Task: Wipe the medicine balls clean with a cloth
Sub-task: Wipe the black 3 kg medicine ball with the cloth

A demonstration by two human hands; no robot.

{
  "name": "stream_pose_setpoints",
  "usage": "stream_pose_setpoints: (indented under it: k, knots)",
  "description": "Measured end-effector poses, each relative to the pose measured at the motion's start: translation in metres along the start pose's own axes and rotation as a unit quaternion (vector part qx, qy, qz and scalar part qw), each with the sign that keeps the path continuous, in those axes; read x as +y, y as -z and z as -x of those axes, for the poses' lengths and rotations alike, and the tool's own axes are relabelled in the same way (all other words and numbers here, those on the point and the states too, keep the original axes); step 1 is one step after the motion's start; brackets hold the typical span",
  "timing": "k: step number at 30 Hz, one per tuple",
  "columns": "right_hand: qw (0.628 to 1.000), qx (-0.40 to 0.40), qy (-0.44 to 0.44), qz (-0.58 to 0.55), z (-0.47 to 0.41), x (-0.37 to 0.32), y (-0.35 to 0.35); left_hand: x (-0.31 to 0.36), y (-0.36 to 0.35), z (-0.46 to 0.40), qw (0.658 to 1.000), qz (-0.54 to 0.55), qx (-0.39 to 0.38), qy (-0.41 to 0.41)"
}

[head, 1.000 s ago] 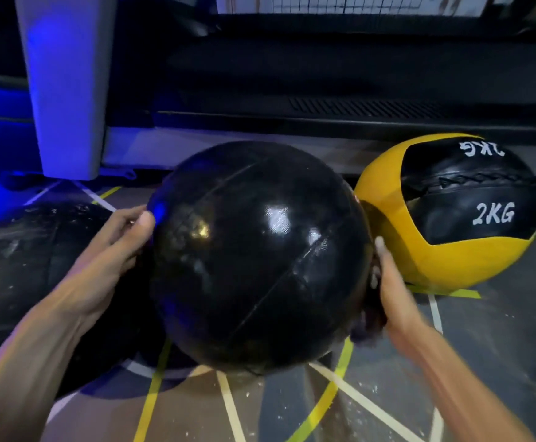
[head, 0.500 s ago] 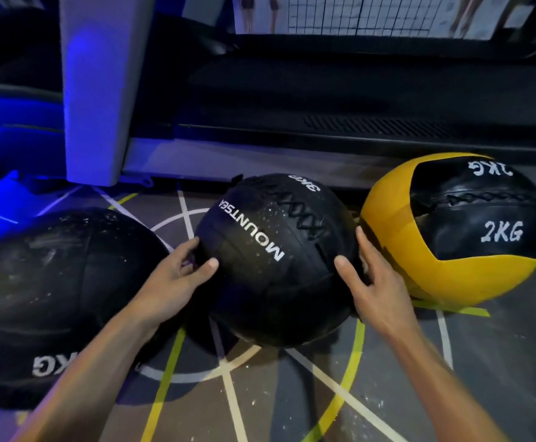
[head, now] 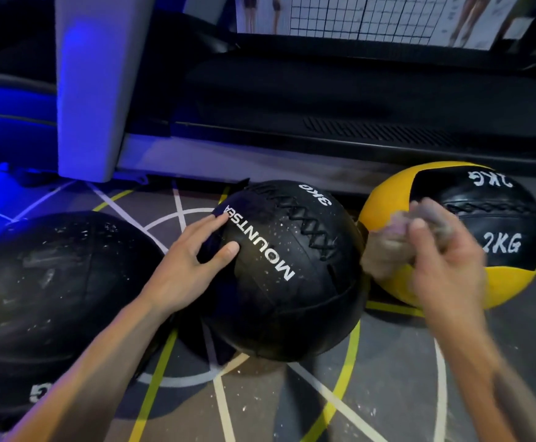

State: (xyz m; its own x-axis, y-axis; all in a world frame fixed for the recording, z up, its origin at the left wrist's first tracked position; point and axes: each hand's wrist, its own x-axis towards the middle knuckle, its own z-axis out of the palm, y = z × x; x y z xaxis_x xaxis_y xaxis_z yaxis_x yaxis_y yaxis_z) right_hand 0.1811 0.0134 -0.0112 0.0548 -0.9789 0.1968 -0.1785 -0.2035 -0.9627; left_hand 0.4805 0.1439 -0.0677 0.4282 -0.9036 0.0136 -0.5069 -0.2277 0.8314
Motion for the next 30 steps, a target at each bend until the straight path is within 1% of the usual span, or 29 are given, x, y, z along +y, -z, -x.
stream_pose_setpoints:
  k: [1, 2, 3, 4, 5, 6, 7, 8, 9, 10, 11, 12, 13, 14, 16, 17, 18, 19, 20, 21, 22, 24, 25, 26, 27, 29, 30]
  knots:
    - [0.999, -0.027, 0.045, 0.004, 0.005, 0.002, -0.018, 0.002, -0.002, -0.001, 1.0, -0.001, 0.0, -0.001]
    - [0.996, -0.062, 0.069, 0.016, 0.015, 0.005, -0.036, 0.005, -0.004, -0.002, 1.0, 0.003, 0.001, -0.002]
    - [0.989, -0.092, 0.101, 0.057, 0.025, 0.014, -0.053, 0.007, -0.006, -0.003, 1.0, 0.008, 0.001, -0.004]
    - [0.975, -0.113, 0.153, 0.117, 0.037, 0.022, -0.067, 0.008, -0.009, -0.004, 1.0, 0.01, 0.003, -0.006]
    - [0.95, -0.128, 0.224, 0.176, 0.052, 0.032, -0.079, 0.01, -0.01, -0.006, 1.0, 0.008, 0.005, -0.006]
    - [0.91, -0.158, 0.311, 0.225, 0.068, 0.04, -0.087, 0.011, -0.011, -0.008, 1.0, 0.004, 0.008, -0.008]
    - [0.852, -0.205, 0.401, 0.266, 0.085, 0.045, -0.093, 0.01, -0.011, -0.01, 1.0, 0.002, 0.012, -0.01]
    - [0.786, -0.262, 0.465, 0.313, 0.101, 0.05, -0.096, 0.01, -0.011, -0.01, 1.0, 0.0, 0.014, -0.012]
    - [0.73, -0.319, 0.494, 0.349, 0.111, 0.055, -0.094, 0.008, -0.012, -0.011, 1.0, -0.002, 0.009, -0.018]
    - [0.696, -0.35, 0.505, 0.371, 0.111, 0.055, -0.09, 0.008, -0.012, -0.011, 1.0, -0.004, 0.0, -0.027]
    - [0.681, -0.358, 0.513, 0.381, 0.102, 0.052, -0.085, 0.007, -0.012, -0.011, 0.999, -0.006, -0.004, -0.032]
    - [0.679, -0.343, 0.529, 0.377, 0.089, 0.047, -0.084, 0.005, -0.012, -0.01, 0.999, -0.008, -0.003, -0.034]
    - [0.695, -0.317, 0.53, 0.368, 0.073, 0.04, -0.084, 0.003, -0.012, -0.01, 0.999, -0.008, -0.002, -0.036]
    - [0.726, -0.274, 0.512, 0.368, 0.054, 0.032, -0.084, 0.003, -0.012, -0.009, 0.999, -0.007, -0.003, -0.034]
    - [0.813, -0.203, 0.394, 0.376, 0.012, 0.021, -0.084, 0.004, -0.012, -0.006, 0.999, -0.006, -0.01, -0.031]
    - [0.854, -0.174, 0.335, 0.358, -0.004, 0.016, -0.085, 0.004, -0.012, -0.004, 0.999, -0.003, -0.018, -0.03]
    - [0.882, -0.16, 0.296, 0.33, -0.012, 0.014, -0.087, 0.004, -0.011, -0.003, 0.999, -0.004, -0.026, -0.03]
    - [0.896, -0.156, 0.273, 0.315, -0.011, 0.009, -0.091, 0.001, -0.01, -0.001, 0.999, -0.004, -0.034, -0.029]
    - [0.893, -0.163, 0.273, 0.318, -0.001, 0.006, -0.098, -0.001, -0.008, 0.0, 0.999, -0.005, -0.039, -0.03]
    - [0.881, -0.193, 0.291, 0.319, 0.015, 0.005, -0.105, -0.002, -0.006, 0.0, 0.999, -0.006, -0.04, -0.032]
    - [0.854, -0.238, 0.332, 0.323, 0.035, 0.004, -0.112, -0.005, -0.005, 0.001, 0.999, -0.006, -0.04, -0.035]
    - [0.771, -0.343, 0.422, 0.33, 0.072, 0.011, -0.116, -0.012, -0.002, 0.002, 0.998, 0.002, -0.047, -0.04]
    - [0.731, -0.371, 0.459, 0.341, 0.072, 0.011, -0.111, -0.013, -0.002, 0.004, 0.998, 0.004, -0.052, -0.04]
    - [0.719, -0.362, 0.48, 0.348, 0.057, 0.009, -0.106, -0.012, -0.001, 0.005, 0.998, 0.002, -0.054, -0.041]
    - [0.74, -0.334, 0.461, 0.357, 0.036, 0.009, -0.102, -0.011, -0.002, 0.007, 0.998, 0.001, -0.054, -0.042]
    - [0.846, -0.244, 0.315, 0.354, -0.014, 0.007, -0.096, -0.009, -0.003, 0.013, 0.998, 0.004, -0.055, -0.042]
    - [0.885, -0.204, 0.25, 0.336, -0.033, 0.006, -0.095, -0.008, -0.003, 0.018, 0.998, 0.004, -0.056, -0.043]
